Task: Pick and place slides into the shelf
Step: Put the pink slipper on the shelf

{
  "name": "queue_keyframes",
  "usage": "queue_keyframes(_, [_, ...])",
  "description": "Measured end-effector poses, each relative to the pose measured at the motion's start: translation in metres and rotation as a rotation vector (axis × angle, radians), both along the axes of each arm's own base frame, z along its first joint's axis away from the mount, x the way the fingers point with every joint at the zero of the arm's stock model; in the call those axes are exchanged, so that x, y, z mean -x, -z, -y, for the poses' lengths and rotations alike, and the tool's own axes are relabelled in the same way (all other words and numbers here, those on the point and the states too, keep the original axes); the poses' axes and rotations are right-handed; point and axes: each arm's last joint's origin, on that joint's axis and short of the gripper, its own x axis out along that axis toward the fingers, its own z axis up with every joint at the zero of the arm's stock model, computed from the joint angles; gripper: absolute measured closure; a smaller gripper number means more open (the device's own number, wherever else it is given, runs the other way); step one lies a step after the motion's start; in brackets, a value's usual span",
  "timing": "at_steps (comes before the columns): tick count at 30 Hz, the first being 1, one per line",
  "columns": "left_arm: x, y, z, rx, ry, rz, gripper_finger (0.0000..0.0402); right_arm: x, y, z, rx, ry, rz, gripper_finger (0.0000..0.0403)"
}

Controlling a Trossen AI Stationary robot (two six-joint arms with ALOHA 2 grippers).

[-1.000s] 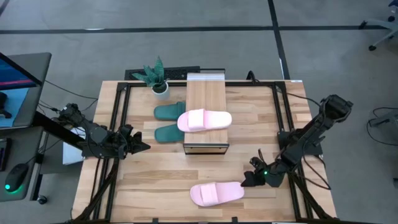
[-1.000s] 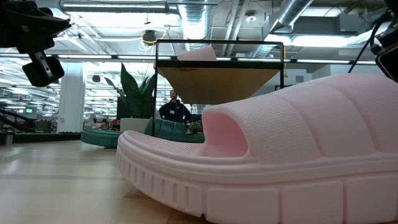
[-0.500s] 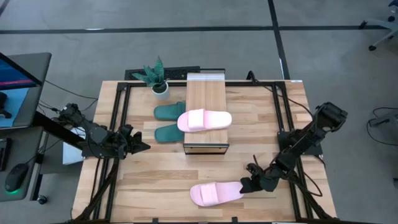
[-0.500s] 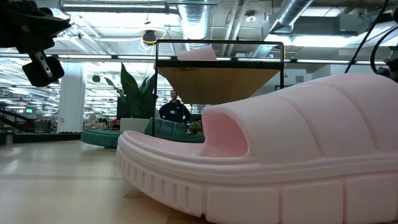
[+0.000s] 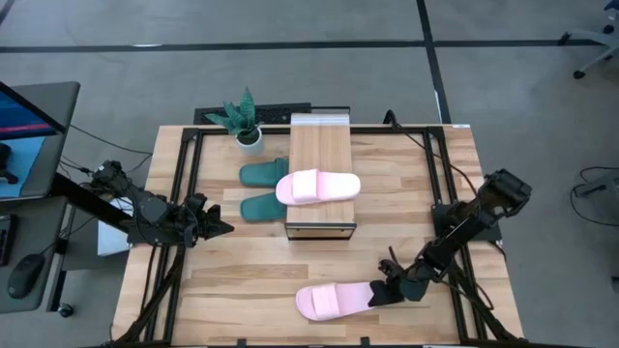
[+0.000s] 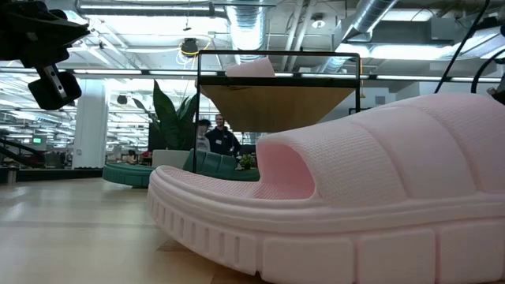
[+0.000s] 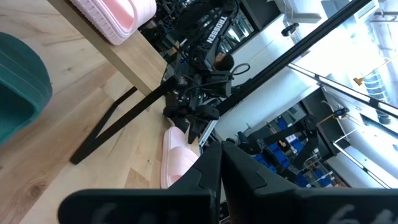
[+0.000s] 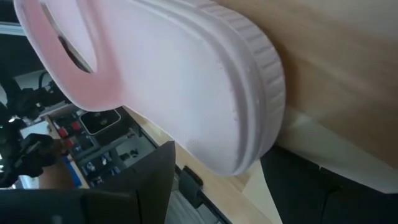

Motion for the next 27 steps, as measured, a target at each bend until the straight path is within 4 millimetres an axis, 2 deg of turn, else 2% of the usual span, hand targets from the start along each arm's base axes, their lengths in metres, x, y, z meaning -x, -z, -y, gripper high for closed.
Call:
queue_keyframes(19, [0.0, 0.0, 0.0, 0.0, 0.0, 0.0, 0.0401, -0.012, 0.0, 0.015, 0.058, 0.022, 0.026, 0.0177])
queue_keyframes(23, [0.0, 0.0, 0.0, -0.002, -0.001, 0.0, 0.0401, -0.012, 0.002, 0.018, 0.083, 0.036, 0.008, 0.0202])
queue_keyframes(27, [0.0, 0.0, 0.0, -0.004, -0.001, 0.001, 0.0401, -0.012, 0.004, 0.021, 0.116, 0.06, -0.007, 0.0248])
